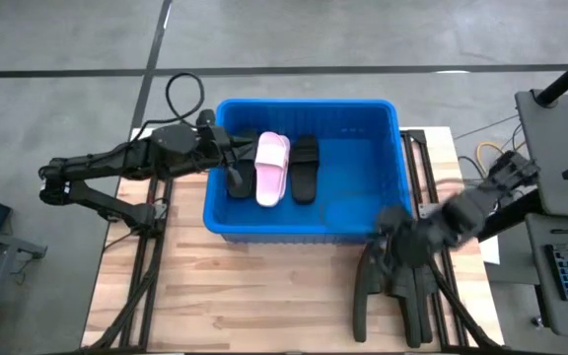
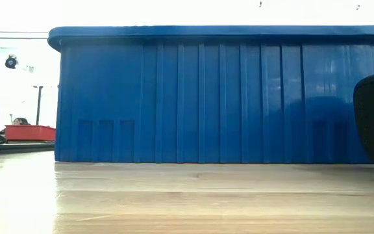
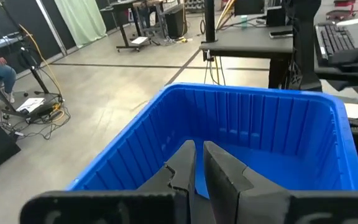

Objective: Pick and place slides into bin
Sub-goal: Put the black slide into the blue container

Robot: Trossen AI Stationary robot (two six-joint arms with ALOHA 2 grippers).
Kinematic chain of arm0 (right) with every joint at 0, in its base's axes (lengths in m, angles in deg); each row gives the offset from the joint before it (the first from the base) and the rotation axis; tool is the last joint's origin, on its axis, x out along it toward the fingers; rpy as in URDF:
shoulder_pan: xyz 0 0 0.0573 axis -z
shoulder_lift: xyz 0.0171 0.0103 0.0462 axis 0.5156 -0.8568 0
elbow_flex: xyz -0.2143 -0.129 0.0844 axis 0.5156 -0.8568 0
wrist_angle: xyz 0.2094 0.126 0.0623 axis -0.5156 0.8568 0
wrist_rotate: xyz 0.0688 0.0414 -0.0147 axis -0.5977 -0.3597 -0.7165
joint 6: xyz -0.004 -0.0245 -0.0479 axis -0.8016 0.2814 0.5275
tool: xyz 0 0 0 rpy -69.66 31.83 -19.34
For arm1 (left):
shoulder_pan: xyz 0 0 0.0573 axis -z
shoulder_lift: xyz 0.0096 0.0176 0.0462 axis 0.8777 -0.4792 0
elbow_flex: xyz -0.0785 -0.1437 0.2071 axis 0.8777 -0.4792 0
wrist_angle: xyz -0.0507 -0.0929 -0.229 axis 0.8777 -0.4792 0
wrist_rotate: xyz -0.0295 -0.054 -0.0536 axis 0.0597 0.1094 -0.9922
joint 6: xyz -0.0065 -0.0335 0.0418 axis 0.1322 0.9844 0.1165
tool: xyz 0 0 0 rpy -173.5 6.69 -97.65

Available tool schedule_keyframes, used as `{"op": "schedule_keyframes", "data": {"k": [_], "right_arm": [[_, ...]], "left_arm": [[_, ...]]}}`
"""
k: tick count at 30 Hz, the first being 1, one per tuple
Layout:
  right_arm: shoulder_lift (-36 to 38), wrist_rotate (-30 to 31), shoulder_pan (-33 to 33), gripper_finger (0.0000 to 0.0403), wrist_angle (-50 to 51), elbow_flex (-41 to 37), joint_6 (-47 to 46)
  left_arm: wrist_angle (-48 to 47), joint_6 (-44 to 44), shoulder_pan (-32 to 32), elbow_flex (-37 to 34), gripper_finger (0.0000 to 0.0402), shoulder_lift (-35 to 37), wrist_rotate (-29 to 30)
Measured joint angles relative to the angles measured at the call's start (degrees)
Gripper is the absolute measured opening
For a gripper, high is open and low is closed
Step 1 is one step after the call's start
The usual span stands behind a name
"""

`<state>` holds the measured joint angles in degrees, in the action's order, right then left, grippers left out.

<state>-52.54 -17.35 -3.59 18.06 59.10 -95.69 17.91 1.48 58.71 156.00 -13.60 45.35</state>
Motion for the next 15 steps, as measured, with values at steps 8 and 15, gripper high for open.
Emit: {"op": "schedule_keyframes", "data": {"k": [8,15], "right_arm": [[-10.27,-3.06,-12.40,0.0219,1.64,0.00,-18.30],[-18.17,-7.29,-15.09,0.0219,2.06,-0.02,-21.58]], "left_arm": [[0.12,0.15,0.00,0.00,0.0017,-2.07,-0.02],[0.26,0.17,0.00,0.00,0.0017,-2.20,-0.17]]}}
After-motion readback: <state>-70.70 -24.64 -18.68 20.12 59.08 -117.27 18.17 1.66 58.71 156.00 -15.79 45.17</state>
